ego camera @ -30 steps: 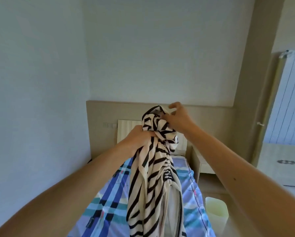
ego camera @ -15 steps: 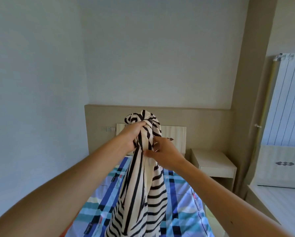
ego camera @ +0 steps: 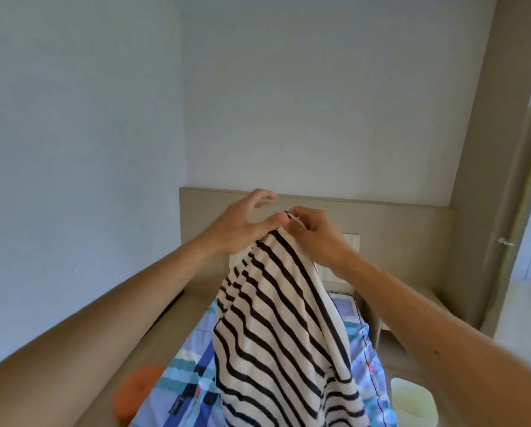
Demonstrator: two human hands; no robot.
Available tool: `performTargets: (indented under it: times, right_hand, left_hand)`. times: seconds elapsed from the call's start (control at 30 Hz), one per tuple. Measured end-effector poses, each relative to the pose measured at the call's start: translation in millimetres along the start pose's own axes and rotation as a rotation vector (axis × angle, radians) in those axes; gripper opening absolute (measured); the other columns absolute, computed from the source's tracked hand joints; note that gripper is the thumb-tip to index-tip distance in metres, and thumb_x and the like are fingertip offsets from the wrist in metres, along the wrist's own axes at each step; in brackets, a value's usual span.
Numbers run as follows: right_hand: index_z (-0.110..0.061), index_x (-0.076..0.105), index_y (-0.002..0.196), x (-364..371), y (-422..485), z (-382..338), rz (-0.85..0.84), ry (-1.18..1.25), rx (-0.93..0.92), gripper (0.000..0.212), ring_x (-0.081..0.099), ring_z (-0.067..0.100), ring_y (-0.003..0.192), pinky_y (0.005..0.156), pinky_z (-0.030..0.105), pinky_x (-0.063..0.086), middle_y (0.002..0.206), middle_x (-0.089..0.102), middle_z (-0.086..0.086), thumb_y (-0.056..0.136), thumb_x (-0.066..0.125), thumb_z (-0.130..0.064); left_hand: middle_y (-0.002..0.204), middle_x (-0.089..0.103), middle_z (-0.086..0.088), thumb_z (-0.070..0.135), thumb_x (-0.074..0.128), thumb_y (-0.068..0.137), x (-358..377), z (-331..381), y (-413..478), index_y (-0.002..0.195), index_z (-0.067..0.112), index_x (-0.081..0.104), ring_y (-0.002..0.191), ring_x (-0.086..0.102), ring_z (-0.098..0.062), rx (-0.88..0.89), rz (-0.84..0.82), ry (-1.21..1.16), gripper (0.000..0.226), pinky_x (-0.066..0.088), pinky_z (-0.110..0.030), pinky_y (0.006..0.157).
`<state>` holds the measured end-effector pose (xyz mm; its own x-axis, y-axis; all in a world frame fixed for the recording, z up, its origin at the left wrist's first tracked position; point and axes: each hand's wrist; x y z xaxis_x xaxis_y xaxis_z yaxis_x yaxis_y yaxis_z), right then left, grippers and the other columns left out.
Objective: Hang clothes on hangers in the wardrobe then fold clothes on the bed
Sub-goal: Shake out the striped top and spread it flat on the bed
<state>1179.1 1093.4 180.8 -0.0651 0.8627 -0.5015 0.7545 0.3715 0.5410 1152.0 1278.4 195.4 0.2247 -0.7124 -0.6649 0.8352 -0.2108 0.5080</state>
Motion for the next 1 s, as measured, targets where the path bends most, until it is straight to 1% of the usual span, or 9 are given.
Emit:
performTargets:
  times: [0.07, 0.17, 0.3, 0.43, 0.67, 0.73, 0.8, 0.9, 1.0]
  right_hand:
    - [-0.015, 0.071, 0.100, 1, 6, -8, -0.012, 0.039, -0.023, 0.021, 0.061, 0.000, 0.065, 0.064, 0.018, 0.047, 0.075, 0.068, -0.011, 0.103, 0.051, -0.018]
    - [-0.017, 0.070, 0.081, -6, 10, -17, 0.024, 0.049, -0.034, 0.023, 0.057, 0.003, 0.060, 0.060, 0.019, 0.046, 0.065, 0.064, -0.012, 0.100, 0.057, -0.022]
    - [-0.016, 0.073, 0.083, -30, 8, -20, 0.113, 0.004, -0.007, 0.022, 0.068, 0.012, 0.067, 0.064, 0.029, 0.057, 0.074, 0.072, -0.001, 0.095, 0.064, -0.031]
    - [-0.011, 0.073, 0.090, -43, 1, -24, 0.131, 0.064, 0.045, 0.034, 0.073, 0.025, 0.081, 0.074, 0.036, 0.062, 0.085, 0.074, 0.010, 0.096, 0.060, -0.041]
    - [-0.012, 0.069, 0.112, -42, -22, 11, -0.298, 0.182, 0.198, 0.039, 0.073, 0.026, 0.098, 0.090, 0.043, 0.058, 0.106, 0.076, 0.008, 0.090, 0.069, -0.044]
    - [-0.014, 0.066, 0.117, -40, -30, 31, -0.337, 0.186, 0.286, 0.051, 0.072, 0.027, 0.103, 0.095, 0.047, 0.056, 0.112, 0.074, 0.008, 0.082, 0.074, -0.050]
    - [-0.014, 0.063, 0.122, -41, -39, 47, -0.409, 0.171, 0.371, 0.061, 0.070, 0.026, 0.108, 0.099, 0.047, 0.054, 0.117, 0.073, 0.008, 0.078, 0.077, -0.054]
    - [-0.014, 0.061, 0.122, -47, -50, 59, -0.467, 0.162, 0.414, 0.043, 0.070, 0.023, 0.109, 0.100, 0.041, 0.054, 0.119, 0.071, 0.009, 0.090, 0.070, -0.040]
    - [-0.009, 0.061, 0.120, -54, -49, 59, -0.393, 0.242, 0.429, 0.035, 0.070, 0.025, 0.108, 0.099, 0.042, 0.054, 0.117, 0.071, 0.012, 0.094, 0.065, -0.031]
  left_hand:
    - [0.144, 0.051, 0.014, 0.053, 0.070, 0.086, 6, 4, 2, 0.145, 0.028, 0.042, 0.130, 0.047, 0.004, 0.080, -0.189, -0.075, 0.069, 0.038, -0.021, 0.111]
    - [0.126, 0.065, 0.014, 0.036, 0.077, 0.087, 10, 8, 8, 0.136, 0.027, 0.055, 0.114, 0.060, 0.003, 0.154, -0.148, -0.082, 0.054, 0.047, -0.017, 0.100]
    - [0.101, 0.075, 0.001, 0.039, 0.063, 0.096, -1, 17, 14, 0.112, 0.020, 0.069, 0.094, 0.071, -0.013, 0.101, -0.139, -0.152, 0.026, 0.057, -0.028, 0.086]
    - [0.094, 0.073, -0.011, 0.043, 0.052, 0.101, -8, 32, 23, 0.102, 0.011, 0.071, 0.087, 0.070, -0.023, 0.071, -0.095, -0.142, 0.037, 0.057, -0.034, 0.080]
    - [0.097, 0.070, -0.021, 0.034, 0.052, 0.103, -2, 40, 26, 0.102, -0.003, 0.068, 0.084, 0.067, -0.022, 0.113, 0.004, -0.237, 0.041, 0.053, -0.030, 0.081]
    - [0.089, 0.064, -0.025, 0.037, 0.053, 0.102, -9, 37, 27, 0.100, -0.012, 0.061, 0.080, 0.062, -0.029, 0.091, 0.049, -0.308, 0.050, 0.051, -0.037, 0.079]
    - [0.082, 0.056, -0.013, 0.038, 0.053, 0.102, -20, 34, 27, 0.091, -0.014, 0.055, 0.077, 0.055, -0.024, 0.058, 0.088, -0.361, 0.053, 0.047, -0.039, 0.076]
    - [0.088, 0.060, -0.012, 0.043, 0.053, 0.101, -39, 22, 27, 0.097, -0.012, 0.059, 0.080, 0.060, -0.025, -0.026, 0.109, -0.419, 0.056, 0.051, -0.038, 0.077]
    - [0.093, 0.070, -0.014, 0.046, 0.054, 0.098, -53, 7, 24, 0.108, -0.001, 0.069, 0.085, 0.068, -0.026, -0.131, 0.097, -0.485, 0.051, 0.057, -0.035, 0.077]
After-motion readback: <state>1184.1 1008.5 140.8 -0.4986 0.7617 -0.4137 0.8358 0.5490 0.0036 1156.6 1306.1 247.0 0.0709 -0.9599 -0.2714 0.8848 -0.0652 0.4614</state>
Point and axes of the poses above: each hand's wrist, its own y-axis towards the middle knuckle, its own x-axis out of the palm, z = x × y
